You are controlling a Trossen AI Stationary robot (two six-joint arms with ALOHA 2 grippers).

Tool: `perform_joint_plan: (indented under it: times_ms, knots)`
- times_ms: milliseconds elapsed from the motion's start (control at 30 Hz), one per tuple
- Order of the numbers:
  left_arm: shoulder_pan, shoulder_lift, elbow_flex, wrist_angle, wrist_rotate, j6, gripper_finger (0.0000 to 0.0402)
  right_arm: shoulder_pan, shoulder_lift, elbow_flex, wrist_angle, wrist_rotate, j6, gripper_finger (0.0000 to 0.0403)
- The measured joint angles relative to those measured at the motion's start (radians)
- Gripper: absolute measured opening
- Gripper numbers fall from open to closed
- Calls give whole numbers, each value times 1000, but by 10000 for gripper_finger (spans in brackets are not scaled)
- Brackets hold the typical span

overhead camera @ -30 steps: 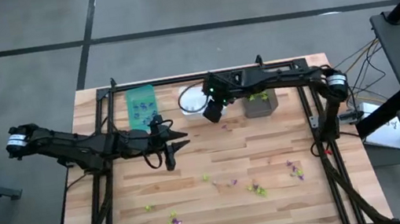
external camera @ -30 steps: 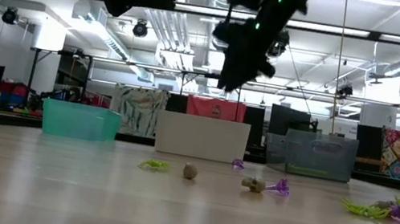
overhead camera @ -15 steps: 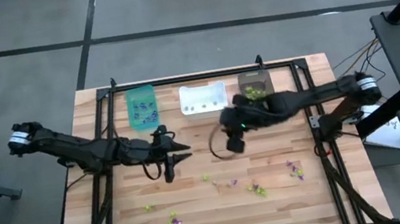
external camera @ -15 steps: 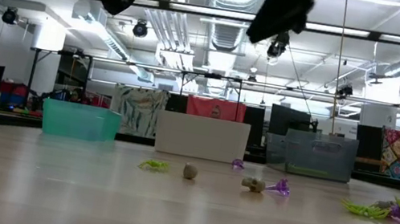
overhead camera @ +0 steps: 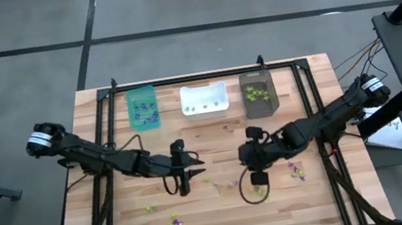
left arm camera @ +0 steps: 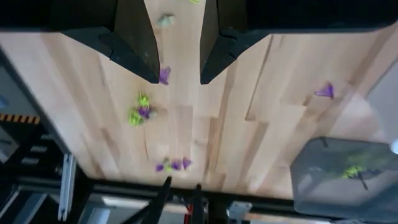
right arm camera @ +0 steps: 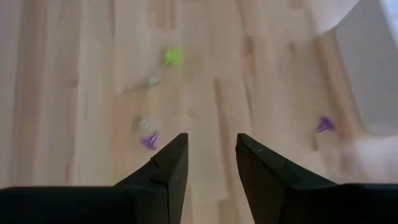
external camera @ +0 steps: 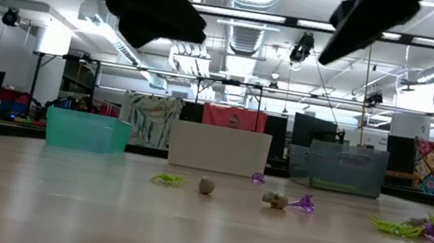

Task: Sort Halloween decoration
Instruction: Put the white skull toy into the white bin

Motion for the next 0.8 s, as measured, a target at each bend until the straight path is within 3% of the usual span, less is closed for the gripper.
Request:
perform_joint_plan:
  times_ms: [167,500,800]
  knots:
    - [-9,98,47,6,4,4,98,55,-3,-62,28,0,26,128]
    - [-11,273,165,-29,195,64,100,111,-4,-169,135,0,57,128]
    - [-12,402,231,-43,209,145,145,110,-4,-172,176,1,42,128]
